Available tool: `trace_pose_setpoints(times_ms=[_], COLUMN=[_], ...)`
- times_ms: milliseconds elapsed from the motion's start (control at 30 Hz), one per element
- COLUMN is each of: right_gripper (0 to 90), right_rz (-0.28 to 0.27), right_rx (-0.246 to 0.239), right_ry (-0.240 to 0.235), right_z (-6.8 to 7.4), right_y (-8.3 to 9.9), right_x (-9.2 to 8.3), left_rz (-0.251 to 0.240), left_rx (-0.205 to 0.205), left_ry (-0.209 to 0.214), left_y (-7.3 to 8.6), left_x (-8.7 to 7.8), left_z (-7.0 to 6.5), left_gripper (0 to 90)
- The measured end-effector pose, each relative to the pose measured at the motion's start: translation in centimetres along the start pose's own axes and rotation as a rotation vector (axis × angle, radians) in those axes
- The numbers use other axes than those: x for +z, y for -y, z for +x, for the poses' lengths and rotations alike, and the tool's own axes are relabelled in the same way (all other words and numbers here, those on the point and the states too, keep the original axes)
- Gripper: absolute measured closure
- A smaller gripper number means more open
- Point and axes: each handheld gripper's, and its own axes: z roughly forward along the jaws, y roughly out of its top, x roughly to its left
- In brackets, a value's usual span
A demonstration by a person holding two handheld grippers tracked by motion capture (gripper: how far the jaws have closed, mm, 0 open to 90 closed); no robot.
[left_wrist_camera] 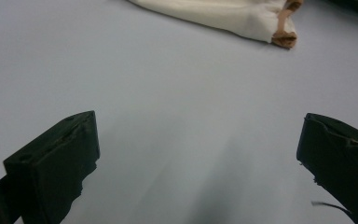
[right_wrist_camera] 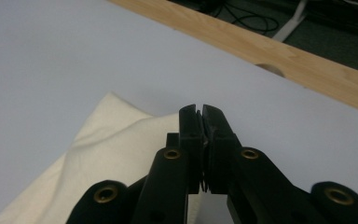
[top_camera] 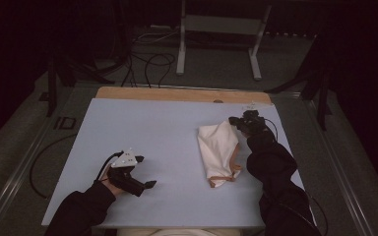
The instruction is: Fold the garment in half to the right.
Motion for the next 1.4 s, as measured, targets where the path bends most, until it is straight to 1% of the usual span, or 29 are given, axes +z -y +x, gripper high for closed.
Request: trace_pose_setpoints(times_ms=[33, 67, 133, 167, 233, 300, 367, 433, 567, 600, 633, 700, 800, 867, 933, 1033, 1133, 1167, 1233, 1300, 1333, 1400], right_gripper=[87.7, 87.8, 87.8, 87.8, 87.8, 87.7, 87.7, 87.7, 87.5, 87.4, 87.3, 87.3, 87.4, 87.3, 87.1, 86.7, 86.2, 85.8, 82.5, 76.7, 73.2, 69.7], right_rz=[0.002, 0.006, 0.012, 0.038, 0.054, 0.074, 0.086, 0.110, 0.128, 0.129, 0.142, 0.157, 0.182, 0.187, 0.186, 0.190, 0.196, 0.193, 0.200, 0.202, 0.202, 0.199], right_rx=[0.005, 0.013, 0.021, 0.032, 0.041, 0.047, 0.064, 0.068, 0.076, 0.081, 0.089, 0.091, 0.092, 0.093, 0.100, 0.096, 0.096, 0.103, 0.095, 0.089, 0.086, 0.077], right_ry=[0.002, 0.013, 0.021, 0.045, 0.048, 0.066, 0.072, 0.089, 0.103, 0.104, 0.120, 0.126, 0.129, 0.125, 0.119, 0.119, 0.117, 0.115, 0.113, 0.107, 0.107, 0.104], right_z=[-0.1, -0.4, -0.6, -1.0, -1.2, -1.3, -1.6, -1.7, -2.0, -2.1, -2.3, -2.6, -2.7, -2.7, -2.7, -2.8, -2.9, -2.9, -2.9, -2.9, -2.8, -2.7], right_y=[0.0, 0.0, 0.1, 0.5, 0.9, 1.3, 1.7, 2.0, 2.4, 2.5, 2.8, 3.2, 3.7, 3.9, 4.1, 4.3, 4.4, 4.4, 4.3, 4.1, 4.0, 3.7], right_x=[0.0, 0.1, 0.2, 0.6, 0.9, 1.3, 1.6, 2.0, 2.4, 2.5, 2.8, 3.1, 3.6, 3.9, 4.1, 4.1, 4.1, 4.1, 4.0, 3.9, 3.8, 3.6], left_rz=[-0.002, -0.008, -0.011, -0.013, -0.017, -0.019, -0.021, -0.021, -0.021, -0.023, -0.027, -0.030, -0.033, -0.033, -0.035, -0.038, -0.038, -0.034, -0.031, -0.029, -0.033, -0.032], left_rx=[0.002, 0.000, -0.006, -0.005, -0.006, -0.015, -0.021, -0.025, -0.033, -0.036, -0.038, -0.046, -0.049, -0.051, -0.051, -0.048, -0.051, -0.055, -0.055, -0.058, -0.060, -0.066], left_ry=[-0.008, -0.013, -0.014, -0.031, -0.036, -0.043, -0.052, -0.060, -0.067, -0.075, -0.075, -0.079, -0.083, -0.085, -0.086, -0.093, -0.095, -0.096, -0.095, -0.099, -0.094, -0.085], left_y=[0.1, 0.1, 0.2, 0.3, 0.4, 0.6, 0.8, 1.0, 1.3, 1.4, 1.5, 1.7, 1.8, 1.9, 1.9, 1.8, 1.9, 2.0, 2.1, 2.2, 2.2, 2.4], left_x=[-0.2, -0.4, -0.5, -0.8, -1.0, -1.3, -1.4, -1.6, -1.9, -2.1, -2.1, -2.2, -2.4, -2.4, -2.5, -2.6, -2.7, -2.8, -2.8, -2.9, -3.0, -3.0], left_z=[0.1, 0.1, 0.1, 0.2, 0.4, 0.5, 0.6, 0.7, 0.9, 1.0, 1.0, 1.1, 1.2, 1.3, 1.3, 1.3, 1.4, 1.5, 1.5, 1.5, 1.5, 1.5], left_gripper=[0.0, 0.0, 0.0, 0.0, 0.0, 0.0, 0.0, 0.0, 0.0, 0.0, 0.0, 0.0, 0.0, 0.0, 0.0, 0.0, 0.0, 0.0, 0.0, 0.0, 0.0, 0.0])
